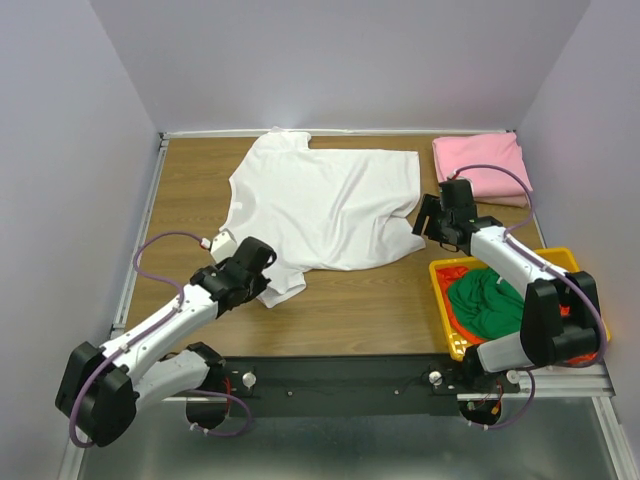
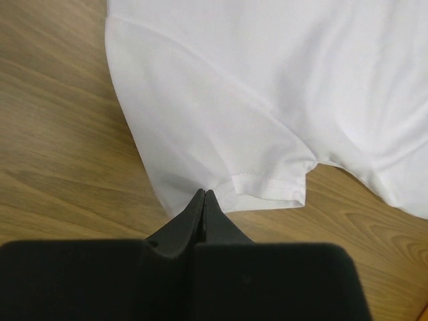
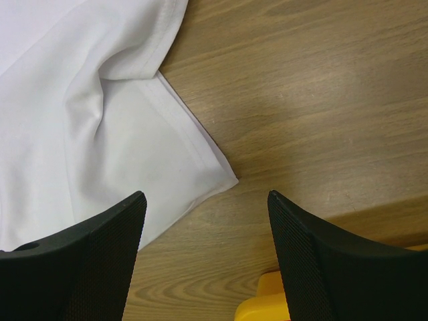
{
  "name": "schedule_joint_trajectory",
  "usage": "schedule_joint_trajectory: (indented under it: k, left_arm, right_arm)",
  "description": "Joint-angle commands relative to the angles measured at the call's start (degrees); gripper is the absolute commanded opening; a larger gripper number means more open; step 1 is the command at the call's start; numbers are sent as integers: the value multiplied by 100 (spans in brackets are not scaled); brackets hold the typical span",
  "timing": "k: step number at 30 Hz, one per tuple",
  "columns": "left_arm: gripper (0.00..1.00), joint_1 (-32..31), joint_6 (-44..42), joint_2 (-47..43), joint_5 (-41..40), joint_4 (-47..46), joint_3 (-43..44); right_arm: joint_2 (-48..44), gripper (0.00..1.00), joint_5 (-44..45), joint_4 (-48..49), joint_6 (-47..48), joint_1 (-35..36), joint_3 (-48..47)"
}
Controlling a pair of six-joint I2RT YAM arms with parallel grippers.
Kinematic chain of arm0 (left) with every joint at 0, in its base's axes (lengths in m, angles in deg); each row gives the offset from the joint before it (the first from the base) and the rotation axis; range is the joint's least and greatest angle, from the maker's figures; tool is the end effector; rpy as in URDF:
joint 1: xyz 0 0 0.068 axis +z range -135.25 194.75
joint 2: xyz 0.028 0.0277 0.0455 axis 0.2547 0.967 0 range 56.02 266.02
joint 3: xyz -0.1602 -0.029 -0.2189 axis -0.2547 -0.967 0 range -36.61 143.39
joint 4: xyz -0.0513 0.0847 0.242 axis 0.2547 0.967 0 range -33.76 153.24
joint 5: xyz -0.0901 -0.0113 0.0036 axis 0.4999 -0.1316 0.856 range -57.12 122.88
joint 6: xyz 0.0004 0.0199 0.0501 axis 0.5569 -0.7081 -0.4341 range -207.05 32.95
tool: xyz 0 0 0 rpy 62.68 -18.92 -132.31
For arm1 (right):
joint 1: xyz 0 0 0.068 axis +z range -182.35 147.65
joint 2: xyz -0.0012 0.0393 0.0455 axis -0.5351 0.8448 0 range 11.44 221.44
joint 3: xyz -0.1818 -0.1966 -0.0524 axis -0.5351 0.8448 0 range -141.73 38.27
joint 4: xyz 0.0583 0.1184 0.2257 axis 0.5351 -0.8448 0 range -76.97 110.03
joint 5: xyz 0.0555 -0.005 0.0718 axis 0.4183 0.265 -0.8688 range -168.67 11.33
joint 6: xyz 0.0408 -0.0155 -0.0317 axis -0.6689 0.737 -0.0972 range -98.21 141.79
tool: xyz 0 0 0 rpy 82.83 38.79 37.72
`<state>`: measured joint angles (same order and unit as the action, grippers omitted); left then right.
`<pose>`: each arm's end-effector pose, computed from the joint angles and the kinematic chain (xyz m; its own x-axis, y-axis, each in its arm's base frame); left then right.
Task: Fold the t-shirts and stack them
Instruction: Flatten the tshirt out
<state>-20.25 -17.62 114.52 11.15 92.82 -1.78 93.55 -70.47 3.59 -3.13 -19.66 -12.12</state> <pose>0.1581 -0.0946 0.2022 -0.6078 -0.6361 -0.4753 -0.5315 0.7706 -0.3517 0.2904 0.0602 0.2159 -0.7116 0.2673 -0.6497 0.1933 0.9636 0.1848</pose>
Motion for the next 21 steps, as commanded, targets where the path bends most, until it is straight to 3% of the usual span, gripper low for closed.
schedule_joint_trajectory:
  k: [1, 12, 15, 16, 18, 21]
  left_arm:
    - [0, -33, -166, -417, -515, 253, 77]
    - [0, -42, -614, -621, -235, 86, -3]
    - [26, -42, -581, -480, -199, 279, 103]
    - [50, -42, -432, -410, -278, 436, 190]
    - [57, -42, -282, -375, -209, 578, 226]
    - [59, -42, 17, -313, -42, 763, 226]
  right_arm:
    - [148, 80, -21, 28, 67, -38, 47]
    - [315, 80, -293, 28, 129, -30, -32]
    - [297, 80, -285, 28, 120, -38, 12]
    - [289, 80, -285, 28, 120, -38, 20]
    - [262, 80, -293, 28, 129, -30, 47]
    - [253, 80, -320, 36, 137, -30, 56]
